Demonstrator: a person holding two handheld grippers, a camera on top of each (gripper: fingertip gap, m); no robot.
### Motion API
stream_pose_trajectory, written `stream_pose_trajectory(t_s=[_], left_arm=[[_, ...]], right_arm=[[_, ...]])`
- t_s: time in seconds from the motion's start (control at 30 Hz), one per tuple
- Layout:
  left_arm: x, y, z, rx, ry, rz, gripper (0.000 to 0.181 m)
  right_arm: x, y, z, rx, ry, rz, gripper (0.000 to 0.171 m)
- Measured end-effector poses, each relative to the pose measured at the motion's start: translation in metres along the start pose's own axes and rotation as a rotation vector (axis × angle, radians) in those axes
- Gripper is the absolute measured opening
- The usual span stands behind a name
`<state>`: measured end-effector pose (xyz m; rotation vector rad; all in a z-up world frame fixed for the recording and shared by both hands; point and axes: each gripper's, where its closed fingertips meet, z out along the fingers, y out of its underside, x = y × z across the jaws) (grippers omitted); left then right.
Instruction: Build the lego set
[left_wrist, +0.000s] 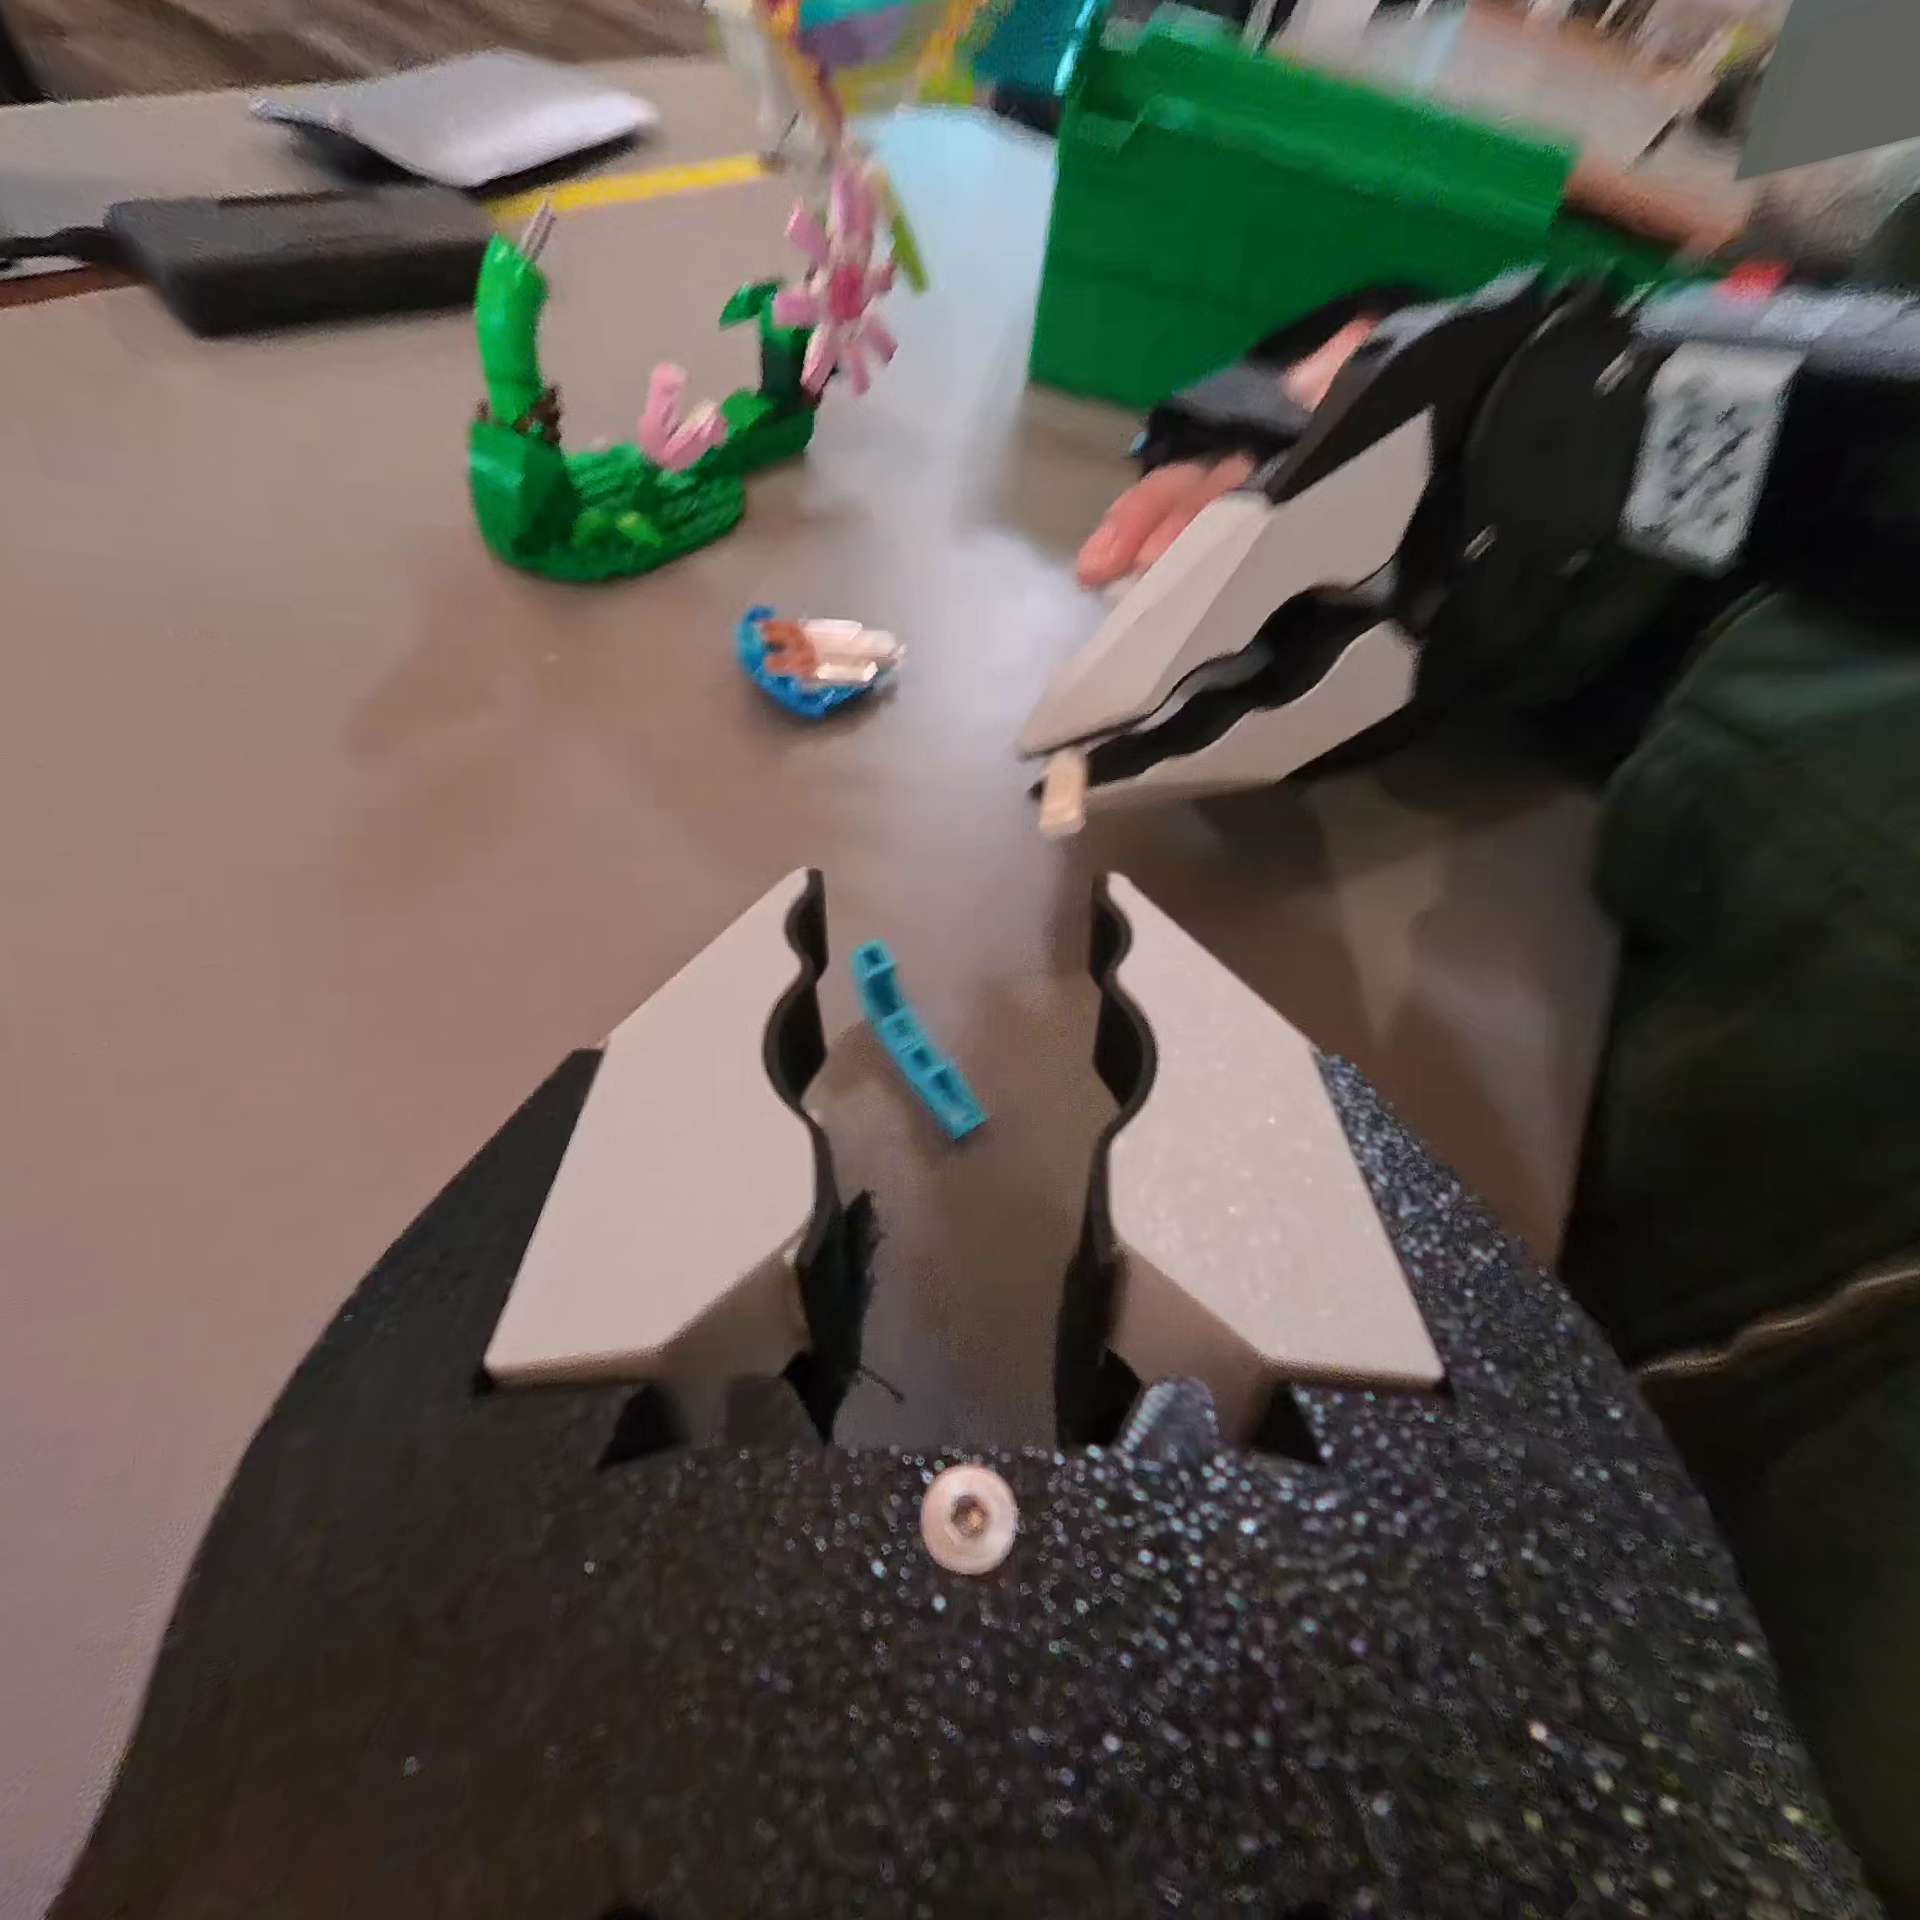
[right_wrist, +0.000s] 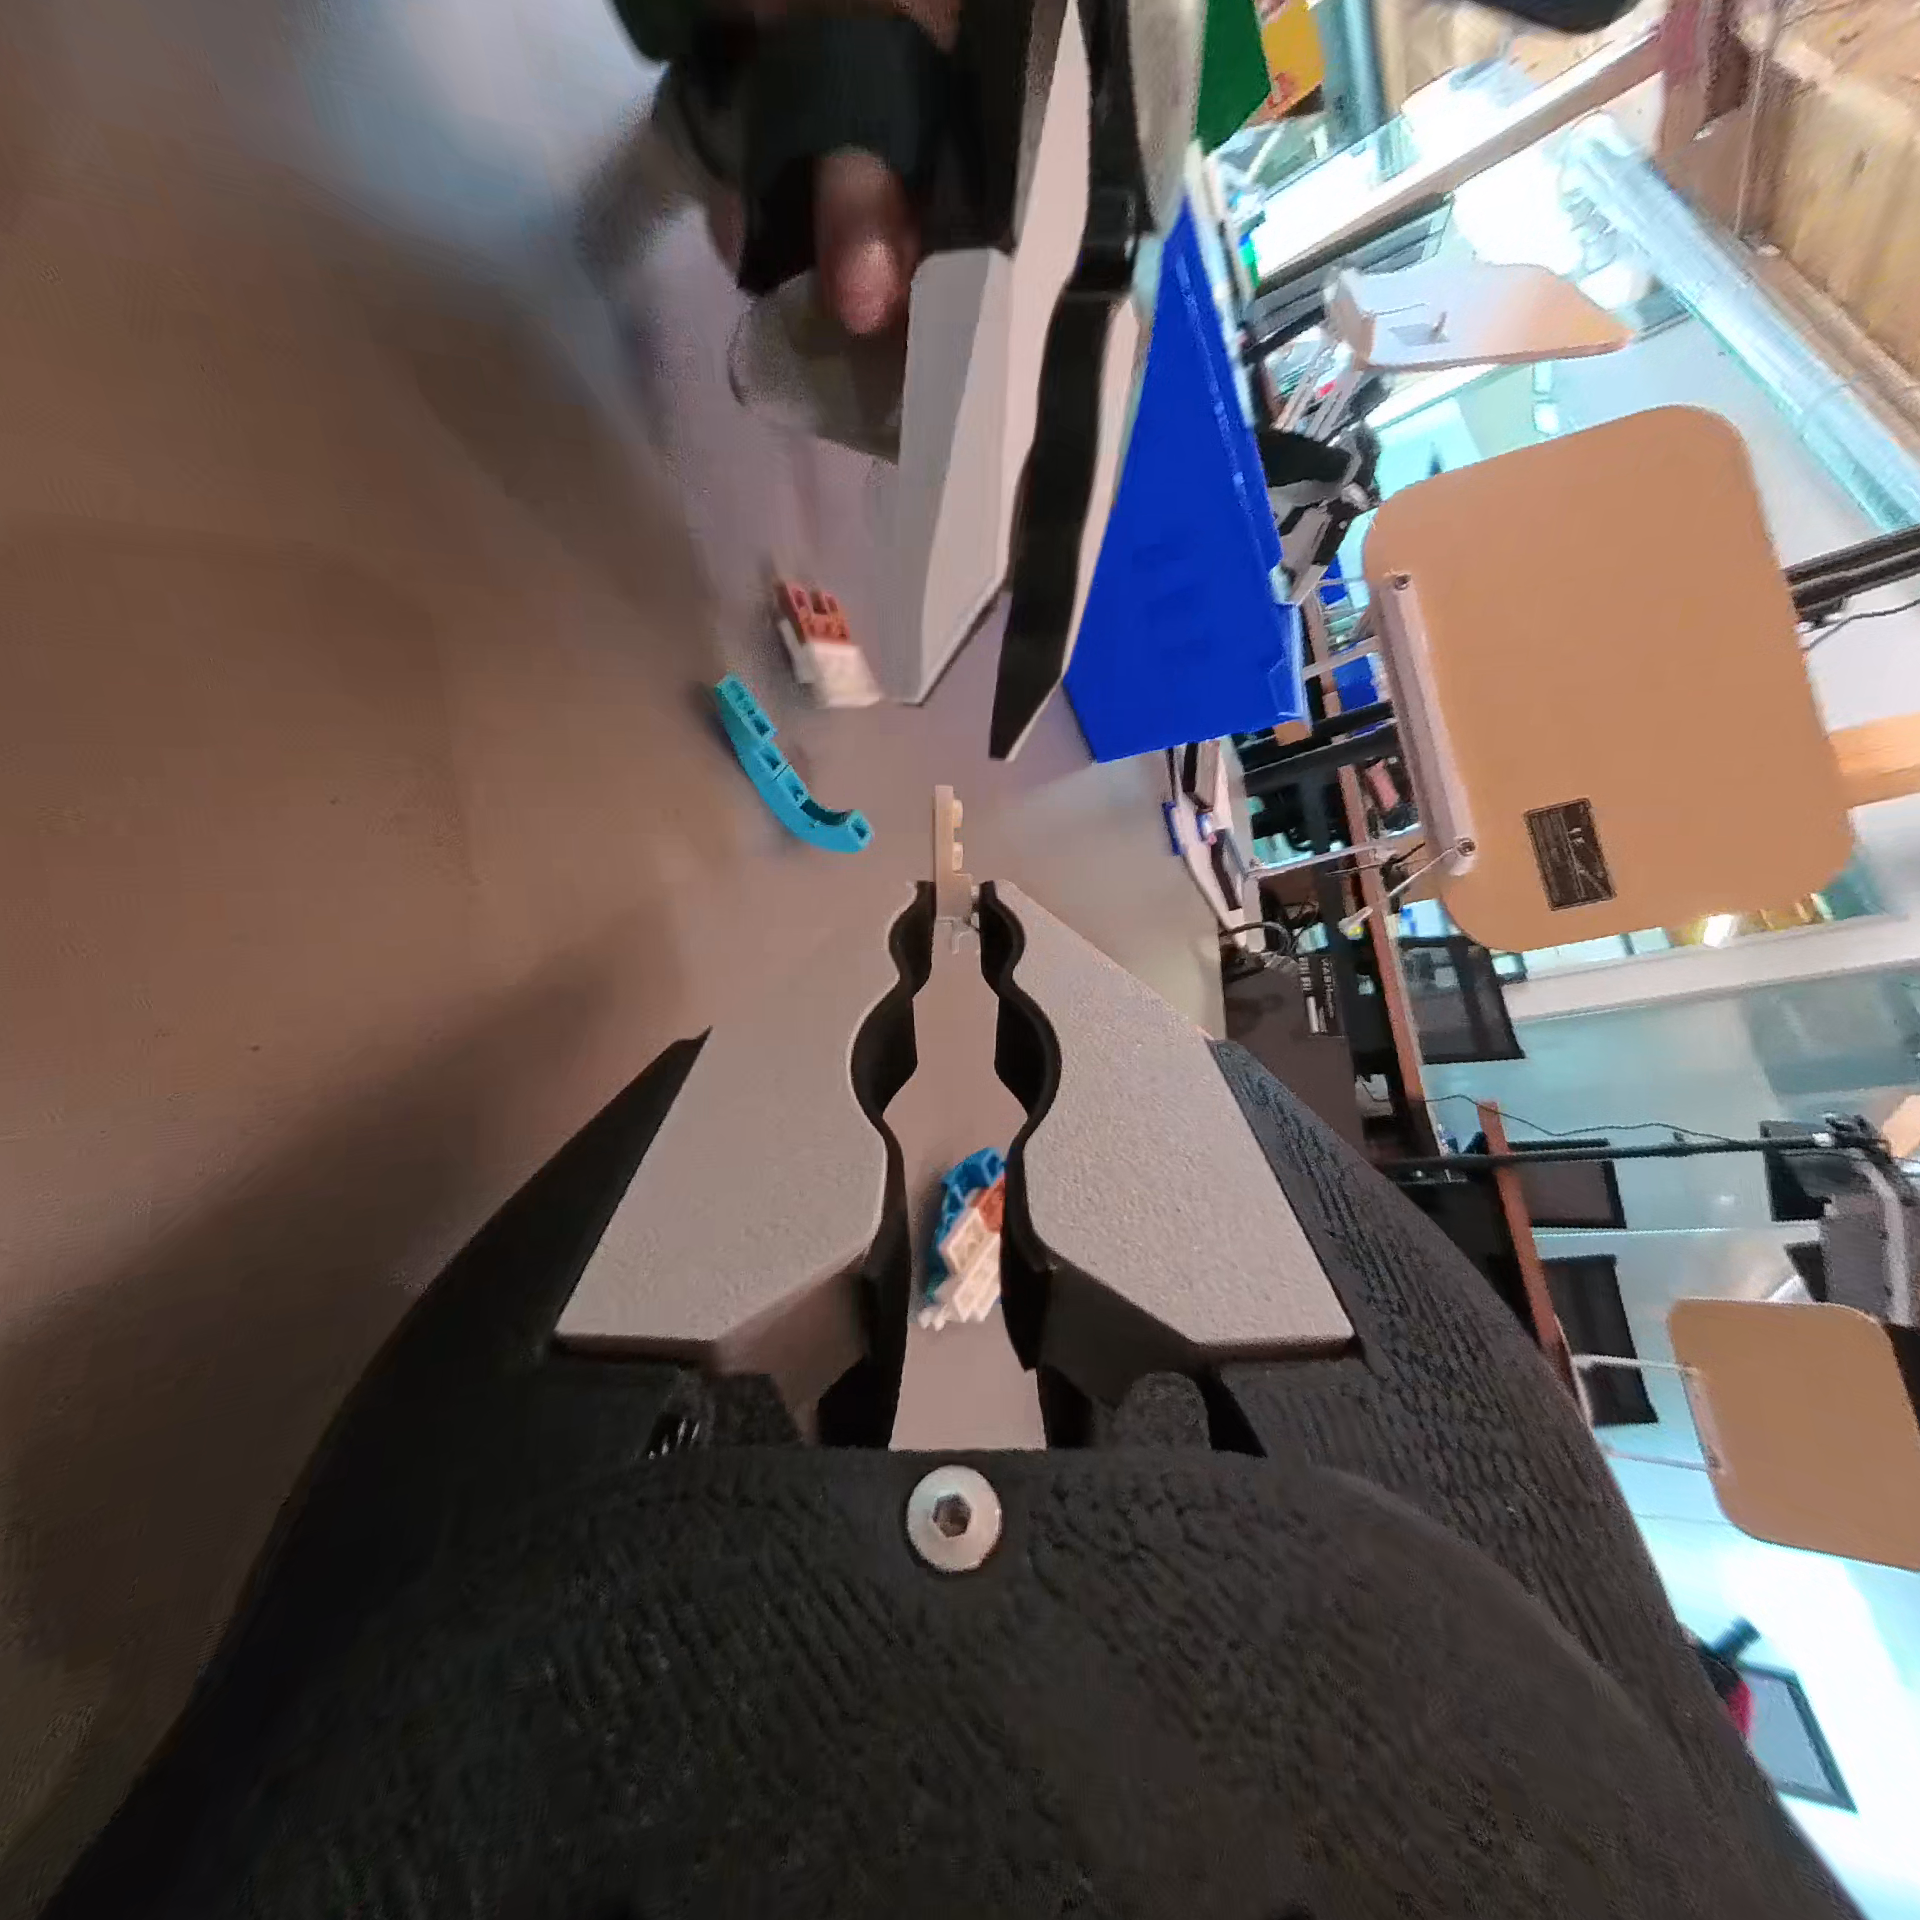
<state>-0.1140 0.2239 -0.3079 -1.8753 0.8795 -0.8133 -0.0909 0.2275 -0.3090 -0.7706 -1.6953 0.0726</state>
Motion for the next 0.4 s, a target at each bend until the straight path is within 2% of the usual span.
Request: stream_pose_trajectory(t_s=[0.03, 0.13, 0.23, 0.33, 0.4], left_arm=[[0.007, -0.006, 0.002, 0.035, 0.046, -0.04, 0.046], [0.023, -0.012, 0.01, 0.059, 0.152, -0.122, 0.041], [0.035, -0.017, 0.014, 0.1, 0.231, -0.153, 0.024], [0.033, -0.016, 0.015, 0.102, 0.209, -0.147, 0.004], [0.035, -0.013, 0.014, 0.072, 0.183, -0.039, 0.004]], right_arm=[[0.003, -0.003, -0.001, 0.019, 0.017, -0.008, 0.006], [0.009, -0.012, -0.006, 0.059, 0.07, -0.051, 0.006], [0.011, -0.018, -0.008, 0.076, 0.108, -0.113, 0.006], [0.011, -0.019, -0.009, 0.078, 0.11, -0.128, 0.006], [0.007, -0.021, -0.01, 0.119, 0.072, -0.072, 0.007]])
